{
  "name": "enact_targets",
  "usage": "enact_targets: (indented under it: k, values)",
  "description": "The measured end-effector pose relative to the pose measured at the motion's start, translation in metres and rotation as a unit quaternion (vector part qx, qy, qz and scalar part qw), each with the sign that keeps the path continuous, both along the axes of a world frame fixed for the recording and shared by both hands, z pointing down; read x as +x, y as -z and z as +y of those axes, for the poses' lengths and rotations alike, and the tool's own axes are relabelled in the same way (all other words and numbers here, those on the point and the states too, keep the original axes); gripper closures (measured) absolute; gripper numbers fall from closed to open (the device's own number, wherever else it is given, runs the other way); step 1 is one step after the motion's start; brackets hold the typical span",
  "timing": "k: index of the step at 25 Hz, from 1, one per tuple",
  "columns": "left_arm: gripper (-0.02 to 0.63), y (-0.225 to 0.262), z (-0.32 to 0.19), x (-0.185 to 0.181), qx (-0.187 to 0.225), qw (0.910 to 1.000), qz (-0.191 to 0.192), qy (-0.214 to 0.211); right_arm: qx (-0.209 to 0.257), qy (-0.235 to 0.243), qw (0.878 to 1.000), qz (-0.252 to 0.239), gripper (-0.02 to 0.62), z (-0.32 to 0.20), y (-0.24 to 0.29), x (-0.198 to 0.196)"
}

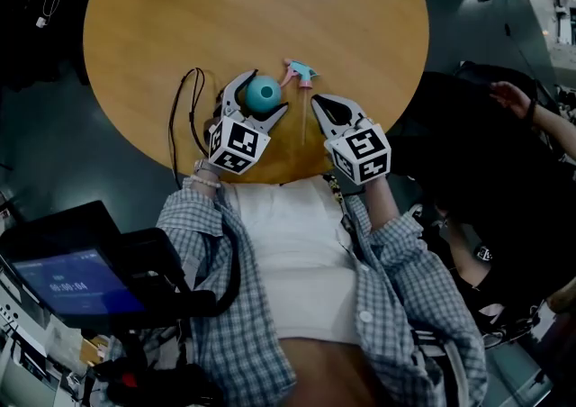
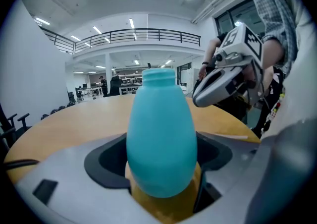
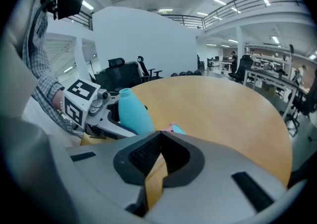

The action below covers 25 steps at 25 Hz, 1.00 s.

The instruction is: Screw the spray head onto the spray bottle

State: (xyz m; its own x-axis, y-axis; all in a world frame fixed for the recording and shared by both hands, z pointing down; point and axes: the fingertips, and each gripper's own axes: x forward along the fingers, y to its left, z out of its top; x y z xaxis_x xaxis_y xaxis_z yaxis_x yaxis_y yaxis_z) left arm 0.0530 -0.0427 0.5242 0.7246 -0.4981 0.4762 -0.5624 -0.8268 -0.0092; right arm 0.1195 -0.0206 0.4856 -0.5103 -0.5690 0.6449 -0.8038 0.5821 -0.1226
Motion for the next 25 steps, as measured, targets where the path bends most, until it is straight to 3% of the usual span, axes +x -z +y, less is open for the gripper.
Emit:
enact_targets:
  k: [6, 10, 12, 18, 25]
  values:
    - [0.198, -0.002, 0.004, 0.0, 0.0, 0.9999, -0.008, -0.006, -0.031, 0.108, 0.989, 0.097, 0.601, -0.04, -0.016, 0.012]
    - [0.198, -0.005, 0.008, 0.005, 0.0, 0.9999, -0.013, -0.009, -0.082, 0.174, 0.972, 0.137, 0.518, -0.054, -0.034, 0.012]
    - [0.198, -0.005, 0.006, 0.002, -0.001, 0.9999, -0.013, -0.008, -0.116, 0.202, 0.961, 0.148, 0.439, -0.06, -0.044, 0.003]
    - [0.198, -0.007, 0.003, -0.003, -0.003, 0.9999, -0.014, -0.009, -0.189, 0.278, 0.93, 0.146, 0.439, -0.066, -0.067, -0.028]
    - [0.198, -0.006, -0.002, -0.003, -0.004, 0.9999, -0.013, -0.008, -0.263, 0.312, 0.899, 0.156, 0.439, -0.065, -0.091, -0.03]
